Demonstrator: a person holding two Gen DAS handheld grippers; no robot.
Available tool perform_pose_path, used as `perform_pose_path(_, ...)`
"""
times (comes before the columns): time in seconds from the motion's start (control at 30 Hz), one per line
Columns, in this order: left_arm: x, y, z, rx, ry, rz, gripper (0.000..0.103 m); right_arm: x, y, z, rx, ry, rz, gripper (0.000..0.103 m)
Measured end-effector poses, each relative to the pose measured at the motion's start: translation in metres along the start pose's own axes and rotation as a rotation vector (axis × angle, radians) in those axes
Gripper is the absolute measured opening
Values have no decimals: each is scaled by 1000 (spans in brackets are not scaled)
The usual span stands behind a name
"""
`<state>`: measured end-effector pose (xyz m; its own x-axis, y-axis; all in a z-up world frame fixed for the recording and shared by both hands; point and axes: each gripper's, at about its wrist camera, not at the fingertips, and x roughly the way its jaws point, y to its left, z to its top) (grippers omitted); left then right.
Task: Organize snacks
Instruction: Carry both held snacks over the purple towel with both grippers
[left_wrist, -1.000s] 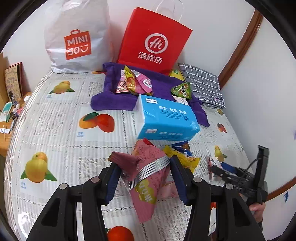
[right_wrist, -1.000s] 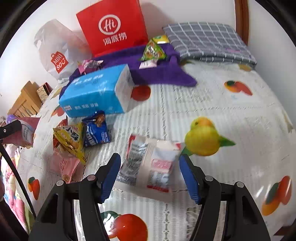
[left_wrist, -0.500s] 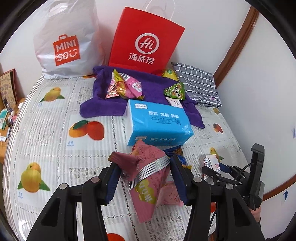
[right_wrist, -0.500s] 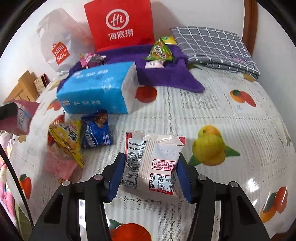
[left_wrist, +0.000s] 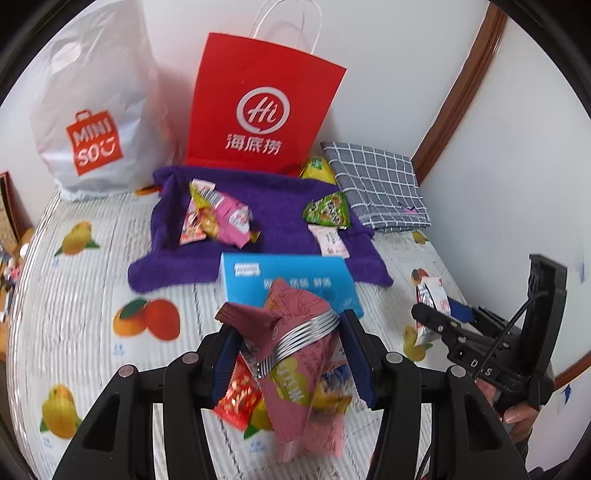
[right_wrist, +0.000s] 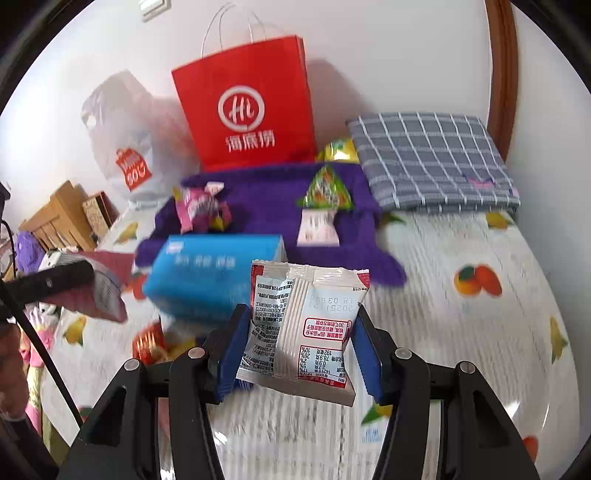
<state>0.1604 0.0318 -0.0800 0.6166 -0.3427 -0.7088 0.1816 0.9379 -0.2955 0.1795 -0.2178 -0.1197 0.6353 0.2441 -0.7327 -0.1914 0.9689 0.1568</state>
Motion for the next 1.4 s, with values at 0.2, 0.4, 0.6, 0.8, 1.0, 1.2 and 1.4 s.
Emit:
perform_pose_path(0.2, 4, -5, 24, 22, -12, 3, 51, -1, 3, 33, -7, -28, -9, 55)
perform_pose_path(0.4, 7, -8, 46, 36, -23, 8, 51, 1, 7, 58, -23, -43, -13, 55)
perform_pose_path(0.6, 15, -7, 63, 40, -28, 14, 51, 9, 8, 77, -25, -44, -2, 54)
perform_pose_path(0.8, 25, -3, 81, 48, -25, 24, 51, 23, 6, 94, -29, -41, 1, 54)
perform_pose_path(1.0, 36, 3, 95, 50, -21, 33, 51, 41, 4, 112, -36, -34, 1, 54)
perform_pose_path(1.2, 48, 11, 106, 44, -14, 36, 51, 58, 3, 124, -31, -21, 4, 54)
perform_pose_path(1.4, 56, 20, 115, 33, -14, 40, 51, 66, 4, 135, -40, -28, 5, 55)
